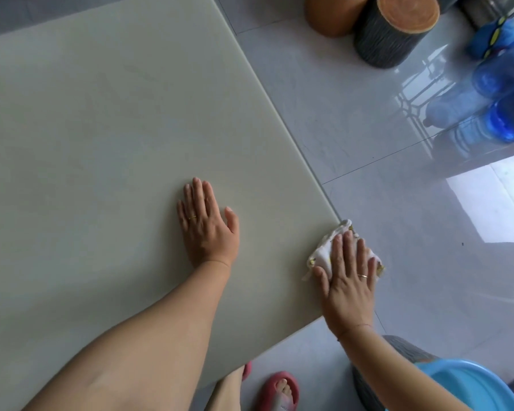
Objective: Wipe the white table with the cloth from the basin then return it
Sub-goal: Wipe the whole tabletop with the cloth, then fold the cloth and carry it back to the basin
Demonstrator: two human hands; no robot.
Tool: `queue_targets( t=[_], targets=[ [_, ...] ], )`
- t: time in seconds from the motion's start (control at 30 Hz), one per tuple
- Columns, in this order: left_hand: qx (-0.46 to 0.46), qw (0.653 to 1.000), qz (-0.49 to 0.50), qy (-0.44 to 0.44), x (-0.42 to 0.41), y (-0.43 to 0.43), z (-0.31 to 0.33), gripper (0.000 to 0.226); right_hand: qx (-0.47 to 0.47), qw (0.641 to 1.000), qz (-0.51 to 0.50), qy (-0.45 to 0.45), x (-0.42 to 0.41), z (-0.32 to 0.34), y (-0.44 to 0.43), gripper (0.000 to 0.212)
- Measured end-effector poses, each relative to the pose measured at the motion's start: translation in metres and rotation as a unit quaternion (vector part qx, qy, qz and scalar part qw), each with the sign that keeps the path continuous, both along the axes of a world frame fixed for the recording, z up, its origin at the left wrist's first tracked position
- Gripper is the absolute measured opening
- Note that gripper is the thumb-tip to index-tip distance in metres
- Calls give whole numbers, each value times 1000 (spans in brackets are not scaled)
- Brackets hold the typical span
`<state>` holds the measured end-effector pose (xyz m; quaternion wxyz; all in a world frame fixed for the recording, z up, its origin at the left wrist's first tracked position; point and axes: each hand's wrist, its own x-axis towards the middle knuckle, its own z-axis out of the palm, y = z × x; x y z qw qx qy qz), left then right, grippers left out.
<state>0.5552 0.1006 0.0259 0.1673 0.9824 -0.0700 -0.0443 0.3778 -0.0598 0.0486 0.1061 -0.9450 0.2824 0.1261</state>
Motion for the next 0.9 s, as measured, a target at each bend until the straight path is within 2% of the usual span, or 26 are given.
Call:
queue_targets(
  t=[0.13, 0.23, 0.3, 0.4, 0.47, 0.5, 0.57, 0.6, 0.63, 0.7, 0.73, 0.77, 0.83, 0.9],
  targets=[
    [5, 1000, -2, 13, 0, 2, -1, 59, 29, 996, 86, -9, -23, 2, 7, 67],
    [-32, 999, 11, 32, -12, -7, 11, 53, 38, 989, 141, -10, -42, 4, -11, 63],
    [-73, 997, -9, 35, -36, -22, 24, 45, 41, 989, 145, -4, -52, 7, -16, 64],
    [-141, 985, -74, 65, -83, -49, 41, 38, 43, 992, 120, 6, -57, 10, -15, 66],
    [-156, 975, -117, 108, -109, -67, 45, 40, 39, 995, 88, -15, -57, 12, -12, 66],
    [-152, 971, -128, 134, -119, -75, 46, 42, 40, 997, 46, -45, -58, 13, -10, 67],
    [-137, 965, -123, 185, -131, -86, 46, 48, 72, 984, -120, -112, -61, 15, -4, 69],
    [-136, 962, -107, 210, -133, -90, 46, 49, 145, 953, -228, -138, -63, 16, -3, 67],
    [-143, 956, -83, 241, -133, -92, 47, 48, 253, 895, -334, -156, -61, 18, -2, 57],
    [-182, 931, -22, 317, -129, -93, 48, 37, 452, 732, -481, -167, -58, 21, -1, 26],
    [-199, 915, -1, 350, -126, -93, 50, 29, 490, 689, -510, -159, -57, 23, 0, 25],
    [-207, 905, 3, 371, -124, -92, 52, 23, 498, 677, -520, -155, -57, 23, 0, 30],
    [-220, 895, -10, 387, -123, -89, 58, 21, 481, 676, -532, -170, -56, 26, 2, 33],
    [-242, 890, -15, 385, -126, -85, 68, 24, 484, 672, -527, -191, -54, 34, 3, 22]
  ],
)
